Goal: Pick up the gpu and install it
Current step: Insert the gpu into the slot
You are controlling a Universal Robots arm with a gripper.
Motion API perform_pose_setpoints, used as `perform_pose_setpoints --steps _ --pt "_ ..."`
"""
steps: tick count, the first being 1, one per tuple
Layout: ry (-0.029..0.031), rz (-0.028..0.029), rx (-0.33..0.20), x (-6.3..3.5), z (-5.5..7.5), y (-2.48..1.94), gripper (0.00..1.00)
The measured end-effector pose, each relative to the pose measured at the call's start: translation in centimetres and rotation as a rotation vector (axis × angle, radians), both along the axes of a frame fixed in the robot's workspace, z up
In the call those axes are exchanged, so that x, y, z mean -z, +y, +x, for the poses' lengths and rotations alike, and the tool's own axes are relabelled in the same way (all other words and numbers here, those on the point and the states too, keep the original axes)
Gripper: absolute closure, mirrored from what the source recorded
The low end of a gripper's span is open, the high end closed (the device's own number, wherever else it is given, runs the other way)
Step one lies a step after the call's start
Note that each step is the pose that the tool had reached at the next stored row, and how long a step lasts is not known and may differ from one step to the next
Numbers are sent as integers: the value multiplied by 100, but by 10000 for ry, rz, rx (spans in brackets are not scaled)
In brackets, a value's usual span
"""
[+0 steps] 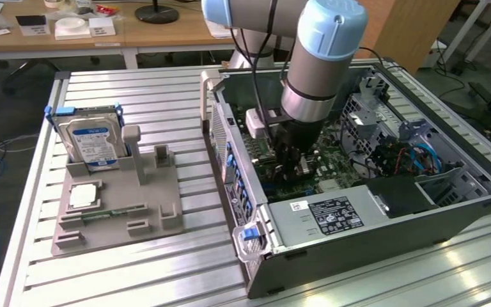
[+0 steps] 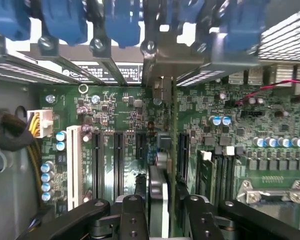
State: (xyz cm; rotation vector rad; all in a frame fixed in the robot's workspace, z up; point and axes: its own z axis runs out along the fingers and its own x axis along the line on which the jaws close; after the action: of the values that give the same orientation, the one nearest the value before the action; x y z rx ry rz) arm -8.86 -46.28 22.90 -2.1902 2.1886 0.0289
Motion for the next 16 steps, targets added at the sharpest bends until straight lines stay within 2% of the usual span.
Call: perform_pose_setpoints --steps 11,16 --pt "-39 -1 0 -416 0 0 65" --pt "-42 2 0 -440 0 0 65"
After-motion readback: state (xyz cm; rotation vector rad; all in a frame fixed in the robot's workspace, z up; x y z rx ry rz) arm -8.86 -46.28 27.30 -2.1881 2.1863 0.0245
